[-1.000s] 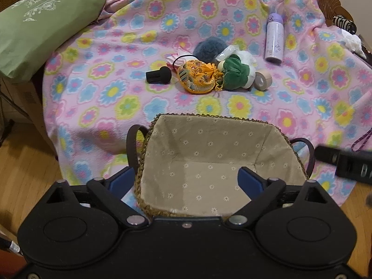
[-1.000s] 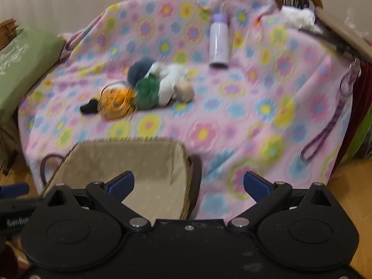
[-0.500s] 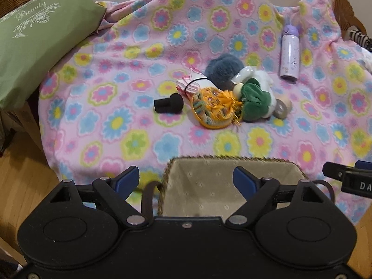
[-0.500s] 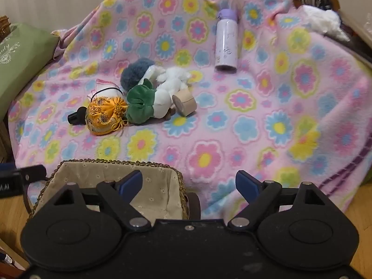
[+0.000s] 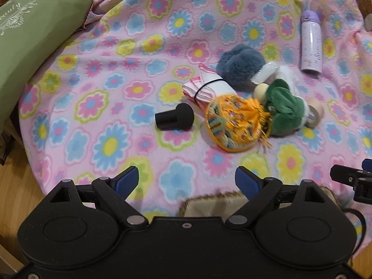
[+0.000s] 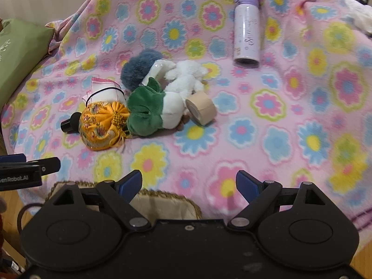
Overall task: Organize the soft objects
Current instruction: 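Move both tools from the basket toward the pile of soft items, then grasp the orange pouch with the left tool while the right tool grasps the green plush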
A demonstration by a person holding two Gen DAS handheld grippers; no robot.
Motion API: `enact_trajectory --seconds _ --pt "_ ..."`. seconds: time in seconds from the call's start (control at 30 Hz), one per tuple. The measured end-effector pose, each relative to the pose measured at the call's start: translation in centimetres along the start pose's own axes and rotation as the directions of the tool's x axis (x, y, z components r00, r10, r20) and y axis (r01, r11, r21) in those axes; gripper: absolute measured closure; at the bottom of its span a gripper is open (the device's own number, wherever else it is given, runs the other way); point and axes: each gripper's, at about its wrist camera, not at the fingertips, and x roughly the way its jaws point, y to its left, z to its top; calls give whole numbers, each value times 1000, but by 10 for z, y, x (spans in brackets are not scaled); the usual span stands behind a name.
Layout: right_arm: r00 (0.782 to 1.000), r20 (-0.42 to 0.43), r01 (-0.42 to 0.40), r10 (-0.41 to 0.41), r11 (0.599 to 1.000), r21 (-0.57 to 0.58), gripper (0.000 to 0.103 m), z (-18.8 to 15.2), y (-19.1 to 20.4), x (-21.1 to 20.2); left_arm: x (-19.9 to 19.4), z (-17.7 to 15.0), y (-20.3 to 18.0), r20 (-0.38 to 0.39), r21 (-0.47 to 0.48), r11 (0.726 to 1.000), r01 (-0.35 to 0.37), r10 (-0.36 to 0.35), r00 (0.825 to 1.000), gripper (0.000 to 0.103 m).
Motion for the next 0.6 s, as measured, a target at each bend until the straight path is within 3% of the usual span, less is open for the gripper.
enact_trajectory --seconds 0.27,0.6 --pt "1000 3 -17 17 1000 -10 14 26 19 28 29 23 15 -18 -50 999 -8 8 1000 15" --pt "999 23 26 -26 1000 2 8 50 27 65 52 29 15 -50 -48 999 2 -4 999 14"
